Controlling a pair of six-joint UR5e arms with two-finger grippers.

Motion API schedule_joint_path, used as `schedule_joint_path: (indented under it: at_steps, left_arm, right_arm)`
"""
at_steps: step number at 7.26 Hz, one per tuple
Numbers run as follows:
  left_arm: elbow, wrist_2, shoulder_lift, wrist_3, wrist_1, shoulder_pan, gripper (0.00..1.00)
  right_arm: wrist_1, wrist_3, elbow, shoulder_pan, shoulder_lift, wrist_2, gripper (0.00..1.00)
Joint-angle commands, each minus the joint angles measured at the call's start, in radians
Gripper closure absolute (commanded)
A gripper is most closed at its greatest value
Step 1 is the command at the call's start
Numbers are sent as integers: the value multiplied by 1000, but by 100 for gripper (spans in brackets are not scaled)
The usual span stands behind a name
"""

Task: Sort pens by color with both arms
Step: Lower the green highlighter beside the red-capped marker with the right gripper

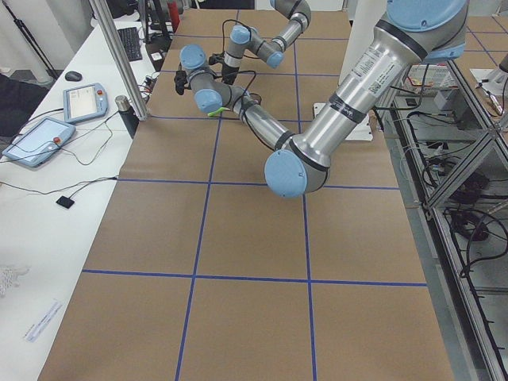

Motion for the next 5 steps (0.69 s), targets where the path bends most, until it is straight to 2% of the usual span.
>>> schedule_joint_path:
  at_steps: [1,3,4,5]
  left_arm:
    - [0,0,0,0,0,3,1]
    - [2,40,-8,-2,2,33,1]
    - [3,41,-14,-3,2,67,1]
    - [8,41,-15,0,0,94,1]
  right_arm:
    - [-1,-52,19,0,-10,36,2]
    - [-2,-171,106,99,-88,267,2]
    - [-10,-175,130,150,-126,335,3]
    - [-11,-194,140,188,-157,365,2]
